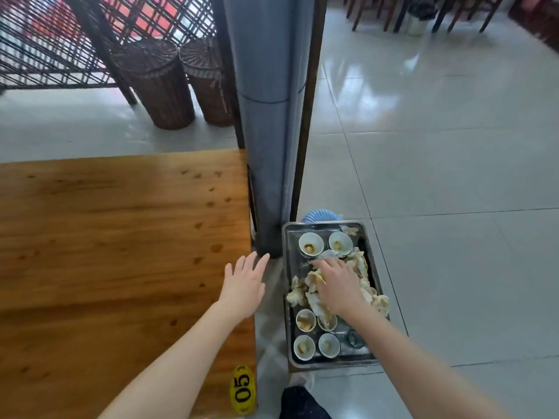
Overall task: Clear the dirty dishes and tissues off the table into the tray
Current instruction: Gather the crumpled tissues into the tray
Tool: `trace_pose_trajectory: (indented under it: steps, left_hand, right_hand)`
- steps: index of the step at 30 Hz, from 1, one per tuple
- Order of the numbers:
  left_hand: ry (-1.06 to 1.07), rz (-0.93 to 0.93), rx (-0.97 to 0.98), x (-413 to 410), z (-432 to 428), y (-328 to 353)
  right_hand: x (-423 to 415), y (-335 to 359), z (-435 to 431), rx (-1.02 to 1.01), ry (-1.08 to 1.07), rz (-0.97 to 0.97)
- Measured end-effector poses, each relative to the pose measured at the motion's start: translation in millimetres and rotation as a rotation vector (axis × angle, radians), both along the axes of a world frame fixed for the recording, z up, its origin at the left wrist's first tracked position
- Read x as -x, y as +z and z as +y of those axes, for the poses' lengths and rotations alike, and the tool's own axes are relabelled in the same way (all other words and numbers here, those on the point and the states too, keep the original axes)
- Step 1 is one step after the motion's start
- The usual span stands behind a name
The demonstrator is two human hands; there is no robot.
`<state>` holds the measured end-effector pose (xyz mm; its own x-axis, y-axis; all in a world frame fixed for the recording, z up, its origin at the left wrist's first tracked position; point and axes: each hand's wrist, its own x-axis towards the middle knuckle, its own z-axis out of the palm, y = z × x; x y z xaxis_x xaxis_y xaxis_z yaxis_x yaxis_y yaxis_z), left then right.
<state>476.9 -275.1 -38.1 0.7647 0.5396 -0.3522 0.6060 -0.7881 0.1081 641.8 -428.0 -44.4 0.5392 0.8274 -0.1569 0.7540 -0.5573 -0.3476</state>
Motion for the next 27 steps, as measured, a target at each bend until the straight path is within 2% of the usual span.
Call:
trace_pose_trajectory:
  steps: [12, 20, 27]
  left_hand:
    - [0.248, -0.098, 0.042, 231.2, 35.1, 30.4]
    - [0.451, -0.074, 0.019, 374.6, 61.3, 31.8]
    - [0.618, -0.09, 0.004, 474.0, 85.5, 32.6]
  right_hand:
    - [205.8, 28.2, 44.9, -0.029, 0.174, -0.131]
    - [333.9, 26.7, 107.5, -0.041, 0.349, -0.122]
    - [409.7, 26.7, 166.2, -0.046, 0.518, -0.111]
